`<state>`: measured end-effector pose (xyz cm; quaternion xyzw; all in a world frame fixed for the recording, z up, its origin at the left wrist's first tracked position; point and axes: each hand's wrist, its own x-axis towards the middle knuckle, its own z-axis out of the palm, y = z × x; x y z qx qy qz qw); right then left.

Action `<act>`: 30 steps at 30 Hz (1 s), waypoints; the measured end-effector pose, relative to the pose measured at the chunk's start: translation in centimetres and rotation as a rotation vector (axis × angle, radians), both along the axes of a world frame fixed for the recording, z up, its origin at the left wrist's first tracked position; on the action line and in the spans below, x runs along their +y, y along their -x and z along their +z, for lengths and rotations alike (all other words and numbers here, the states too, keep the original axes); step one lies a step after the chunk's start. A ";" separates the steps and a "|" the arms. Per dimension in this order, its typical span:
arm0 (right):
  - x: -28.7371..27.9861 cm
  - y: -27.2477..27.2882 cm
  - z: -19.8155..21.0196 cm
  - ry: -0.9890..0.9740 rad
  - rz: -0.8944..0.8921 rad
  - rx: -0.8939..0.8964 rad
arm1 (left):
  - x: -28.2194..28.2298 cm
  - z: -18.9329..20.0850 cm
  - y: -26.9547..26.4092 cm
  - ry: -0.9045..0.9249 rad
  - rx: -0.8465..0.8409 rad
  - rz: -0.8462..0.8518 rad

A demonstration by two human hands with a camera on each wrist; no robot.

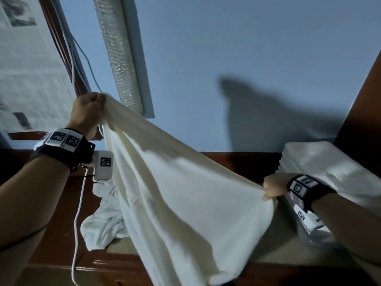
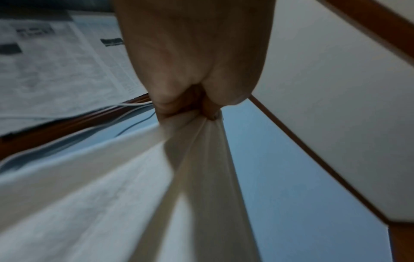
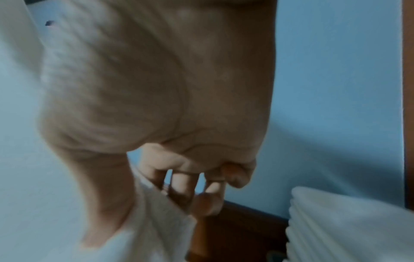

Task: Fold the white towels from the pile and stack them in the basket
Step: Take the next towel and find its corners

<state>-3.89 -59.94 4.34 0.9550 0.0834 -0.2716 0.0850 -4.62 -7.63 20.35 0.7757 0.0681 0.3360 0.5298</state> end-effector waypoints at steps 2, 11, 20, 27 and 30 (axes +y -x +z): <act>-1.5 -1.3 1.6 0.006 -0.012 -0.113 | 0.5 0.3 -0.4 -0.051 0.005 0.017; 1.6 -0.3 9.8 -0.216 0.107 -0.217 | -6.6 3.7 1.1 -0.006 -0.056 -0.290; 14.6 5.3 13.6 -1.395 0.255 -0.616 | -17.4 3.3 6.1 -0.521 -0.157 -0.544; 16.6 6.3 7.1 -1.235 0.284 -0.484 | -14.8 4.2 5.7 -0.372 -0.247 -0.357; 17.2 6.1 1.9 -1.134 0.165 -0.374 | -13.2 4.6 5.1 -0.269 -0.256 -0.295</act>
